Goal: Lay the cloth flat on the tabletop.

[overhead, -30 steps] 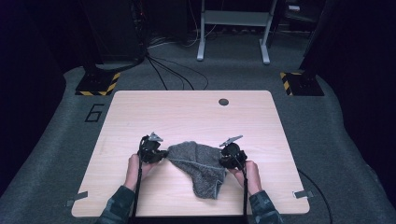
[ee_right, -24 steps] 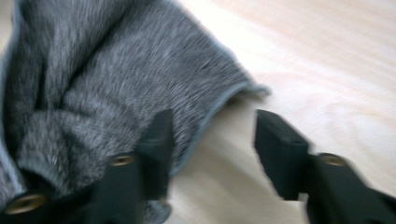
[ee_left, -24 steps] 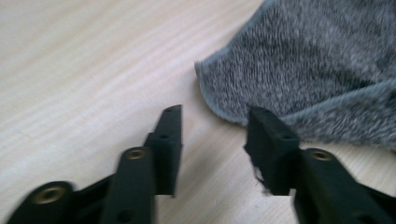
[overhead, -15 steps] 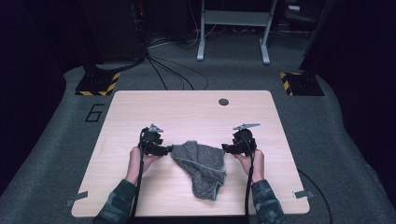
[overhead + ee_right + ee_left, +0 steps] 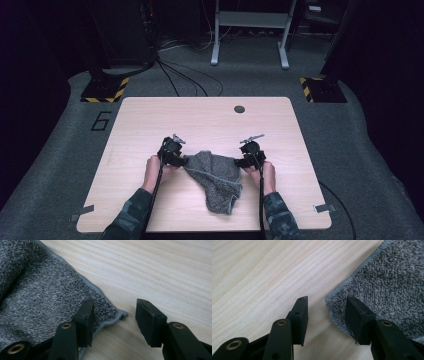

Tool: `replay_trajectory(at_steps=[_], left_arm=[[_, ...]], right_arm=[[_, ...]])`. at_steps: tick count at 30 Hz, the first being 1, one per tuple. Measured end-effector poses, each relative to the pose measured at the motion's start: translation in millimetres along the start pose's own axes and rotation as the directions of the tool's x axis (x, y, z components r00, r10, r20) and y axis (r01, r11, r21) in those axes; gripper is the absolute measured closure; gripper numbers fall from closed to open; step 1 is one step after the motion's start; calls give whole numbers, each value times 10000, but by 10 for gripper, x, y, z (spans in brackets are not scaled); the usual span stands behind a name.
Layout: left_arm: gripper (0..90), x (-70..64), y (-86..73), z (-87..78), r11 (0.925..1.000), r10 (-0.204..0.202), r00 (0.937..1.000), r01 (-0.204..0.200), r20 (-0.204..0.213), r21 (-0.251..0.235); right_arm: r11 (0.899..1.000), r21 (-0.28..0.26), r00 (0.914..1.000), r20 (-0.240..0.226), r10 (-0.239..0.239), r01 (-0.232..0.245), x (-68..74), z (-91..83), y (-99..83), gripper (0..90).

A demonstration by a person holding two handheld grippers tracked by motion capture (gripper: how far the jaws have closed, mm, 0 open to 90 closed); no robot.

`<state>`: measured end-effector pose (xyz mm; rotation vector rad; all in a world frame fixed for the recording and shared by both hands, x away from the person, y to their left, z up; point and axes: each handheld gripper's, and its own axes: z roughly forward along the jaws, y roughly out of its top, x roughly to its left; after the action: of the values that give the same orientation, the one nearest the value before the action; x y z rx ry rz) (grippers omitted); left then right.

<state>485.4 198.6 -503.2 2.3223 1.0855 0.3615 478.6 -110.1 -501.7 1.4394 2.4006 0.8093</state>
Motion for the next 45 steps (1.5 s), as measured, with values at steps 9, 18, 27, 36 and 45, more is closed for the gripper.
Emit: replay_trajectory(at_steps=[9,18,27,36,45], left_arm=[[668,-44,-44,-2,9991,59,10000,-57,57,-409],[881,-66,-78,-4,9979,118,9999,-112,78,-637],[888,27,-191,-95,9942,-313,9993,332,201,-1019],[889,24,-265,-333,9852,-314,9989,366,338,-1676],[889,96,-300,-311,9863,-473,9977,543,480,-1559]], right_arm=[[9955,-305,9957,286,-884,893,-4,-9,-57,631],[9972,-460,9983,-39,-584,582,-95,-37,-98,843],[9945,-995,9992,-176,-361,342,-134,-151,-142,859],[9826,-1683,9965,-126,-823,790,-12,-446,-139,861],[9799,-1747,9946,-206,-1012,961,17,-502,-133,860]])
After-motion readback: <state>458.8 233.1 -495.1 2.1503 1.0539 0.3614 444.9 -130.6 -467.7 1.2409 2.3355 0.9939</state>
